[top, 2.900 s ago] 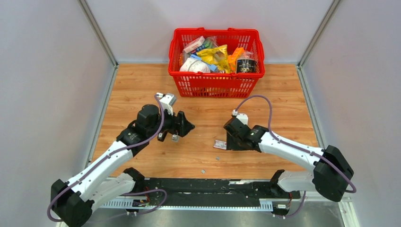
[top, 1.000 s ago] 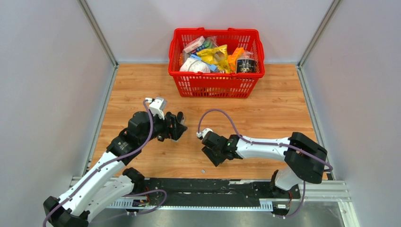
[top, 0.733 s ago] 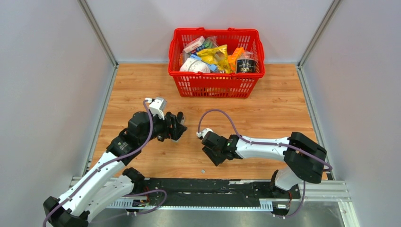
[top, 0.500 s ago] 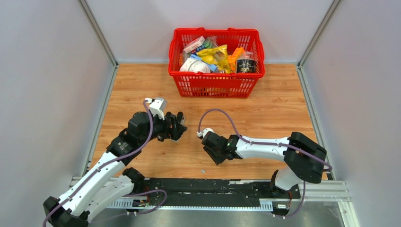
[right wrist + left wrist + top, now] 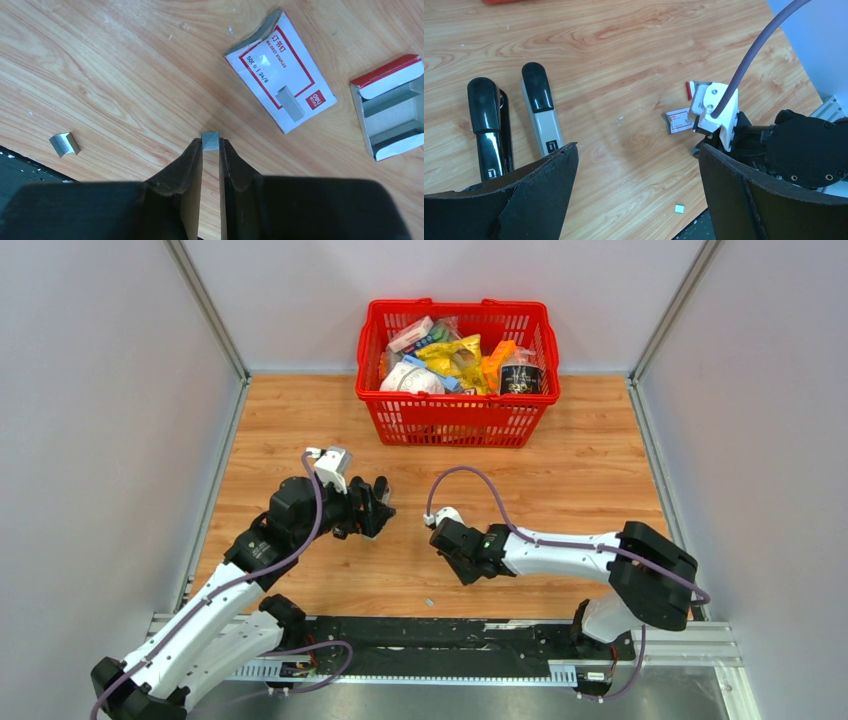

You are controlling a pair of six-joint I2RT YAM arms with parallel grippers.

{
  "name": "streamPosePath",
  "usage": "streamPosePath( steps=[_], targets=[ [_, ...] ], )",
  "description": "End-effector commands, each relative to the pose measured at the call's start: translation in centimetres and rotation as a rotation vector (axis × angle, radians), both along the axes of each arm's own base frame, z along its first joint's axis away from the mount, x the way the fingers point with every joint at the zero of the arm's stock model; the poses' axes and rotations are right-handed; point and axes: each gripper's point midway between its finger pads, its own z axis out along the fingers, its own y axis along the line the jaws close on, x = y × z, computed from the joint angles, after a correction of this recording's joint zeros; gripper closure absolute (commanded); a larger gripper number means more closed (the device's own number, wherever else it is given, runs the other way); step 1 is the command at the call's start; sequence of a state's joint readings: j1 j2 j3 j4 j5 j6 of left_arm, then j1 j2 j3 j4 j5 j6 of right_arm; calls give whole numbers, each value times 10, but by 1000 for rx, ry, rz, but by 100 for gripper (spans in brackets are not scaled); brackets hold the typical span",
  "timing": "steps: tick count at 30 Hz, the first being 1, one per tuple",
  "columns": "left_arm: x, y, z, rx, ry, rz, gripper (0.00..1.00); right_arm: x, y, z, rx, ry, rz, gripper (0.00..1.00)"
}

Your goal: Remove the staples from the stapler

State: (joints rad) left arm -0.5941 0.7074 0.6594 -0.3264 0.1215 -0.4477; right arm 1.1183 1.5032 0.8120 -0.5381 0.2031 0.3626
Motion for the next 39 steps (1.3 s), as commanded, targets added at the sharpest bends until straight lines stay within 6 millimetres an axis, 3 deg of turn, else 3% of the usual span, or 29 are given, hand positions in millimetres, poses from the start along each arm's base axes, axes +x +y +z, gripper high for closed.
streamPosePath(
  steps=[1,6,8,20,28,39],
  targets=[
    [-1,0,9,-24,-22,-1,3,9,3,19,29,-48,-68,82],
    [-3,1,10,-29,-26,-2,3,19,-6,30,7,-93,-144,84],
    [-4,0,11,-31,-28,-7,3,28,-13,35,-1,-111,-197,81],
    [-8,-2,6,-42,-26,-29,3,78,-56,47,58,-123,-548,86],
    [-10,-7,7,-57,-34,-56,3,101,-77,40,62,-141,-727,83],
    [-11,-11,5,-51,-37,-89,3,114,-86,27,53,-170,-868,83]
  ],
)
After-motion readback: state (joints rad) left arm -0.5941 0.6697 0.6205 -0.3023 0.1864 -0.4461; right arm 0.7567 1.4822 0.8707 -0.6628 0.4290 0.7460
